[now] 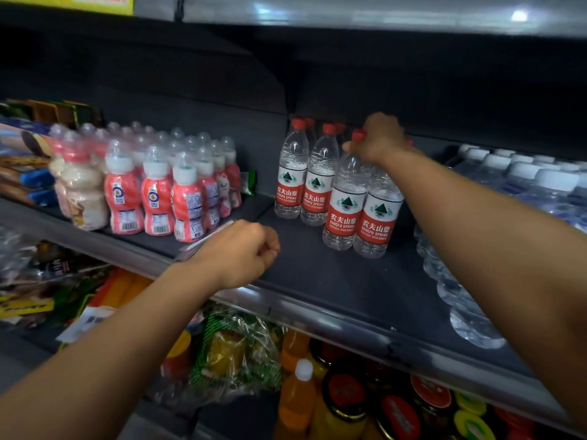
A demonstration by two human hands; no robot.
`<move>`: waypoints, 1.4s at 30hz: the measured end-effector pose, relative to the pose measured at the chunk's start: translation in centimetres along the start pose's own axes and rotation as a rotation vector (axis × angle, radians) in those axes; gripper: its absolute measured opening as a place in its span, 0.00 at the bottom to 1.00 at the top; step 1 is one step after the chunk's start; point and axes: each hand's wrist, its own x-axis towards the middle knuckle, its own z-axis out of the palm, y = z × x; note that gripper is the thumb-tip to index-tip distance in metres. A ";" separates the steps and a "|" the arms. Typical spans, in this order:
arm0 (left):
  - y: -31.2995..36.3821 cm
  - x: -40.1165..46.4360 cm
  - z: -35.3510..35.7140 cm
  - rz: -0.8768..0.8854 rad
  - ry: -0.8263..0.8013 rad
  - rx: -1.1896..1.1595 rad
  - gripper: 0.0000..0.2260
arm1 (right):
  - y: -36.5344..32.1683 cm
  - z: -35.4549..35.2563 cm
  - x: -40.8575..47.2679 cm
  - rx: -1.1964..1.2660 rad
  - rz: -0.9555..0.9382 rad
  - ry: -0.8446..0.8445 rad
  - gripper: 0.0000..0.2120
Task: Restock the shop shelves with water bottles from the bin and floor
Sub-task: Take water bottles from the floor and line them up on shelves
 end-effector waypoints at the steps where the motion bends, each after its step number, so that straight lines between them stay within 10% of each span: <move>1: -0.1 -0.2 0.0 0.000 0.003 -0.002 0.07 | -0.1 0.0 -0.1 0.006 0.006 -0.002 0.16; 7: -0.9 -3.0 -0.9 -0.034 0.010 -0.029 0.06 | -1.1 0.5 -2.1 -0.005 -0.020 0.105 0.36; 13: -2.6 -9.8 -2.2 -0.138 0.028 0.003 0.05 | -6.7 4.3 -10.8 0.174 -0.292 0.145 0.20; 34: -12.1 -41.7 12.0 -0.857 -0.432 -0.134 0.08 | -16.4 25.5 -45.4 0.231 -0.709 -1.005 0.18; 42: -12.8 -46.9 17.6 -1.001 -0.640 -0.173 0.11 | -15.3 29.6 -49.2 0.019 -0.864 -1.132 0.21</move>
